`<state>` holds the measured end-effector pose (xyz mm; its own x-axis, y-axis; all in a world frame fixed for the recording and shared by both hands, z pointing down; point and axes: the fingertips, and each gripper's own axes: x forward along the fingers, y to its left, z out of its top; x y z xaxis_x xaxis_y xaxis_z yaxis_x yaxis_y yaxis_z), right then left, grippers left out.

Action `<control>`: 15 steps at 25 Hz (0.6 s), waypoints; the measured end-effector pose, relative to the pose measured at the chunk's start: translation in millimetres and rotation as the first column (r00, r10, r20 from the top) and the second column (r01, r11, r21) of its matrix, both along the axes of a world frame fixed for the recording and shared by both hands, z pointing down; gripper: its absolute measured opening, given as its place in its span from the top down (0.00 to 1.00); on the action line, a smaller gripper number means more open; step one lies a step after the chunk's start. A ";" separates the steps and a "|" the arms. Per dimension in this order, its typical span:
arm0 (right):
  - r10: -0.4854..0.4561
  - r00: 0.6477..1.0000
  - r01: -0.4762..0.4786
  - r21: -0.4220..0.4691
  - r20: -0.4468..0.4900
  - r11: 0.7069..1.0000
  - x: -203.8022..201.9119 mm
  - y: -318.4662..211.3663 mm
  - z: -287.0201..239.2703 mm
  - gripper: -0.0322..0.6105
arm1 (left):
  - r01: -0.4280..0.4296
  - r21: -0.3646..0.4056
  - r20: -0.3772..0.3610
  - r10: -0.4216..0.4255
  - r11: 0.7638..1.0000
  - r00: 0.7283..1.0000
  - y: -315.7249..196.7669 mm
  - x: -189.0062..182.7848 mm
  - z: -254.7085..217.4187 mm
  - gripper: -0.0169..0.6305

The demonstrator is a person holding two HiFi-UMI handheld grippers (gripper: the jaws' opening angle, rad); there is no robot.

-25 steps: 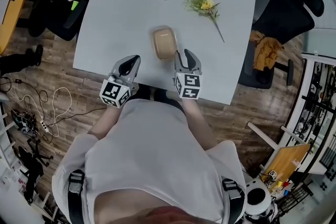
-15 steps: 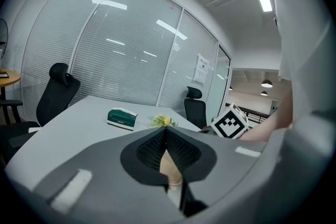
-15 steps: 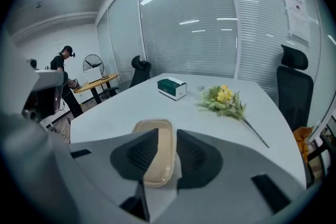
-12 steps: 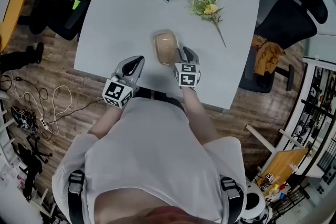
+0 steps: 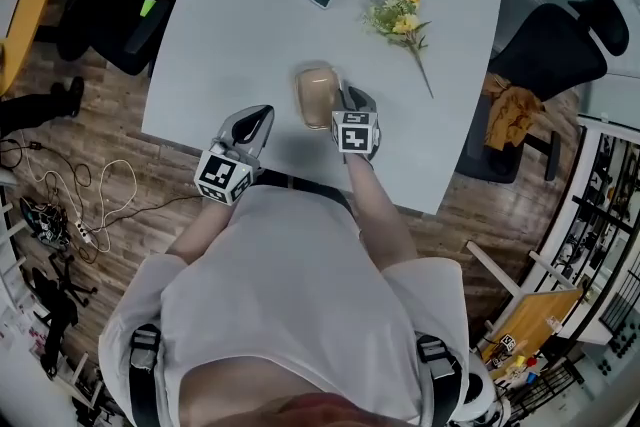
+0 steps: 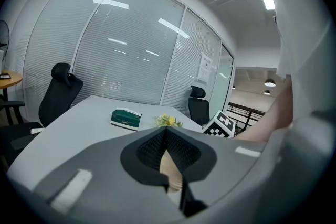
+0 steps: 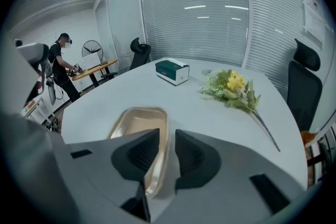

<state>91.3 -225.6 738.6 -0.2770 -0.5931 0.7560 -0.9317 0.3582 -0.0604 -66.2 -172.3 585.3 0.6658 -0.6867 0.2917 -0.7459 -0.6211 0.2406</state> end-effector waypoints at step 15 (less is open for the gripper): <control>0.029 0.999 -0.028 -0.055 0.016 0.998 -1.4 -13.5 11.0 0.80 | 0.014 -0.016 -0.010 -0.015 1.000 1.000 -11.5 -7.0 1.5 0.96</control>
<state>89.9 -239.0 749.6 -0.2735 -0.5586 0.7830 -0.9401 0.3274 -0.0949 -73.2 -183.8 586.8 0.6587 -0.6918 0.2960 -0.7524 -0.6063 0.2575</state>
